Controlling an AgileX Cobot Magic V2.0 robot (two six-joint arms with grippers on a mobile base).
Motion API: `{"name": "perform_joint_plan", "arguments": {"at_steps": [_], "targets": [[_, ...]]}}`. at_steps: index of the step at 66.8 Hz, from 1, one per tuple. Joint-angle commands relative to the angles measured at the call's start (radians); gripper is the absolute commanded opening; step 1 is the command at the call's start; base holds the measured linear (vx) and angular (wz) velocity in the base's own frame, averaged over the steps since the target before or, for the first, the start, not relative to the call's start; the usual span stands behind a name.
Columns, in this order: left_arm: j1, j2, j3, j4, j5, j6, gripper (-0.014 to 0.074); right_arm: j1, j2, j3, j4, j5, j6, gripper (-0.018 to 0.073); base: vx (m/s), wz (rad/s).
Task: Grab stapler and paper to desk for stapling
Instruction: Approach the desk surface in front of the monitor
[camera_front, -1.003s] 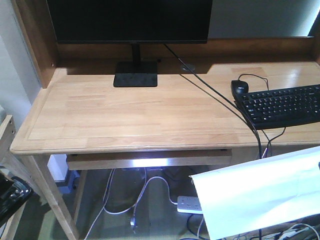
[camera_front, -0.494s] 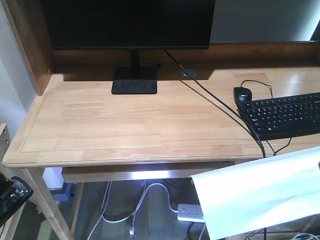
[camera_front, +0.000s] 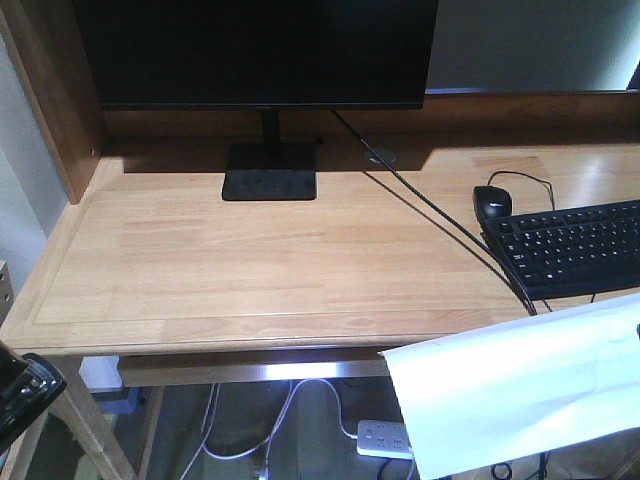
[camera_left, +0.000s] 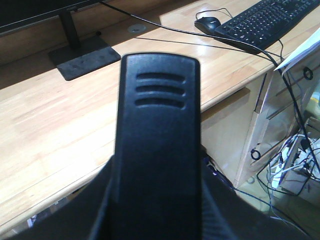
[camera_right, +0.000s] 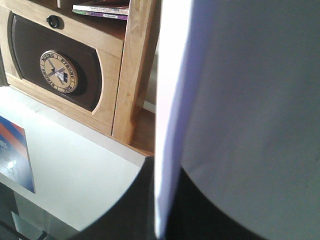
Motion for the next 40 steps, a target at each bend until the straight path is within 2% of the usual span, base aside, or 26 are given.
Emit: {"name": "perform_joint_plan", "arguments": {"at_steps": [1, 40], "targets": [[-0.006, 0.007, -0.030, -0.008, -0.114, -0.005, -0.0007, 0.002, 0.007, 0.002, 0.005, -0.069, -0.005, -0.0005, 0.07, 0.01], [-0.006, 0.007, -0.030, -0.008, -0.114, -0.005, -0.0007, 0.002, 0.007, 0.002, 0.005, -0.069, -0.005, -0.0005, 0.06, 0.01]]}}
